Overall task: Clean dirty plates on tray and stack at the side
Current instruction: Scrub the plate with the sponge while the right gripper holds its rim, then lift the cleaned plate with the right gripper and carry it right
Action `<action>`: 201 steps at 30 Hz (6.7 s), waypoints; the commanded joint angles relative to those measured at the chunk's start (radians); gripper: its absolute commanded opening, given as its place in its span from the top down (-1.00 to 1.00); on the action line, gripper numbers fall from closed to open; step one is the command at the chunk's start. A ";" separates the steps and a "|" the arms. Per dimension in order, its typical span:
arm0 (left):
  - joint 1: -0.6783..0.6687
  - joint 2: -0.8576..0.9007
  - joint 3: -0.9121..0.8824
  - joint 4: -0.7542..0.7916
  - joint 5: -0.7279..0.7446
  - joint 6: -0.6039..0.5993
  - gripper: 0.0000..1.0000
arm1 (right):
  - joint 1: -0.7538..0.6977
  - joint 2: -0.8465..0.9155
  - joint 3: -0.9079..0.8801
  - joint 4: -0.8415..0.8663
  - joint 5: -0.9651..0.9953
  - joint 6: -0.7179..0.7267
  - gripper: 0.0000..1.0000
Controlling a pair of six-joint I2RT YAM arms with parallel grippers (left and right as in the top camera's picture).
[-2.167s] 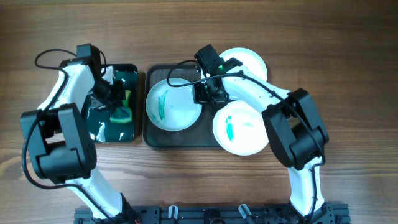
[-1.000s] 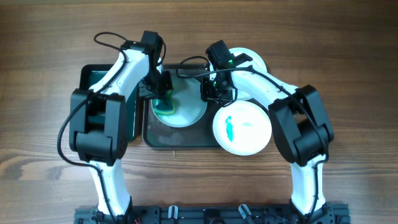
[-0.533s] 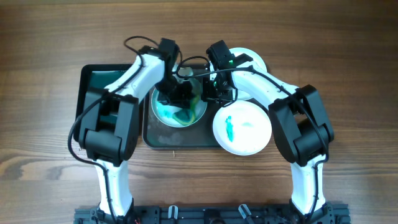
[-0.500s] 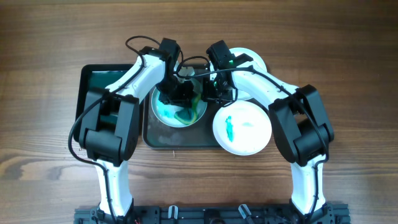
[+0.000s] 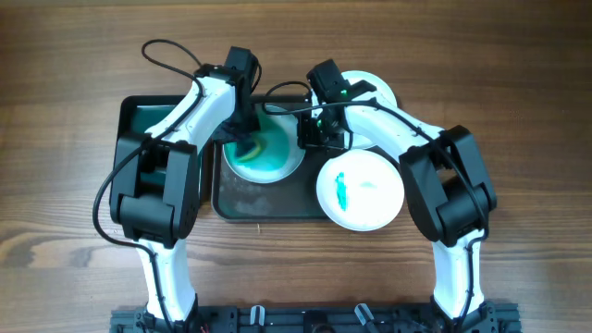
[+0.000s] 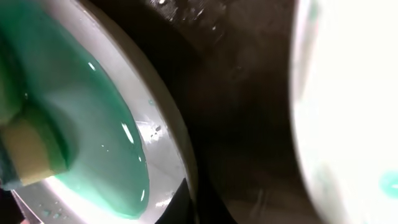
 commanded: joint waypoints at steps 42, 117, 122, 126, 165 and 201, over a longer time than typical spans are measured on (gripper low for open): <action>0.002 0.020 -0.019 -0.122 0.668 0.380 0.92 | -0.008 0.048 -0.042 -0.017 0.053 0.008 0.91; 0.312 -0.077 0.537 -0.557 -0.009 0.063 0.92 | 0.579 -0.374 -0.016 -0.087 1.748 -0.311 0.91; 0.312 -0.077 0.537 -0.557 -0.009 0.063 0.92 | 0.606 -0.374 -0.016 0.030 1.889 -0.473 0.91; 0.312 -0.077 0.537 -0.557 -0.009 0.063 0.92 | 0.606 -0.374 -0.016 0.085 1.887 -0.489 0.91; 0.216 -0.076 0.537 -0.536 -0.009 0.060 0.92 | -0.915 -0.528 -0.268 -0.220 0.327 -0.218 0.91; 0.087 -0.072 0.537 -0.483 0.043 0.064 0.92 | -0.426 -0.642 -0.611 -0.285 0.128 -0.295 0.26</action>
